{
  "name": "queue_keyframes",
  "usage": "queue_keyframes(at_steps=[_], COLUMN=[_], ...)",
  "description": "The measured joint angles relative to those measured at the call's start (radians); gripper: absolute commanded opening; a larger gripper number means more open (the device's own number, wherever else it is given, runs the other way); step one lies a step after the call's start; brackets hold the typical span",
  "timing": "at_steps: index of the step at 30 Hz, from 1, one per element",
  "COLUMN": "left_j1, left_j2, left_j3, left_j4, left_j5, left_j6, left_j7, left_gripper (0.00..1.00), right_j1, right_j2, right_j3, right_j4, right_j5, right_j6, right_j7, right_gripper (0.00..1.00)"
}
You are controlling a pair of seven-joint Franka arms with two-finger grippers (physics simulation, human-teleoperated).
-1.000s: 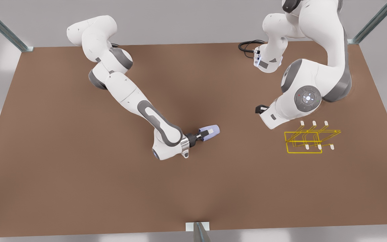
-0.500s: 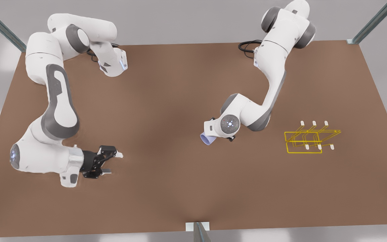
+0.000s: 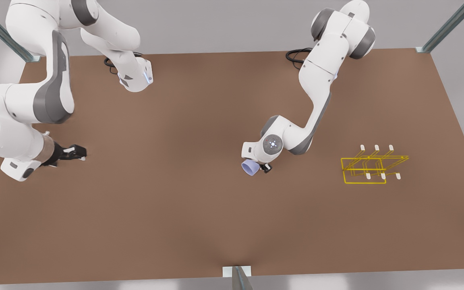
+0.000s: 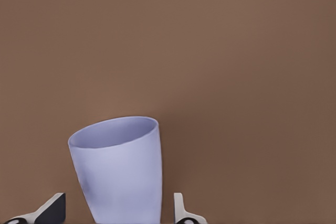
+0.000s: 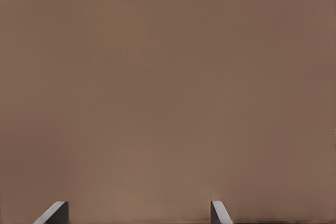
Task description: Place the cup on the cup holder
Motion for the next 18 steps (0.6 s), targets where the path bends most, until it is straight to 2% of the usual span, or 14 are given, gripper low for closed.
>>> queue_keyframes(at_steps=[17, 18], left_j1=[0.005, 0.005], left_j2=[0.064, 0.065], left_j3=[0.001, 0.000], left_j4=[-0.033, -0.033], left_j5=[-0.011, -0.012], left_j6=[0.075, 0.077], left_j7=[-0.019, -0.021], left_gripper=[1.00, 0.97], right_j1=[0.001, 0.001], right_j2=[0.000, 0.000], right_j3=[0.004, 0.005], right_j4=[0.010, 0.011], right_j5=[0.001, 0.000], right_j6=[-0.006, -0.006], right_j7=[0.202, 0.208], right_gripper=[1.00, 1.00])
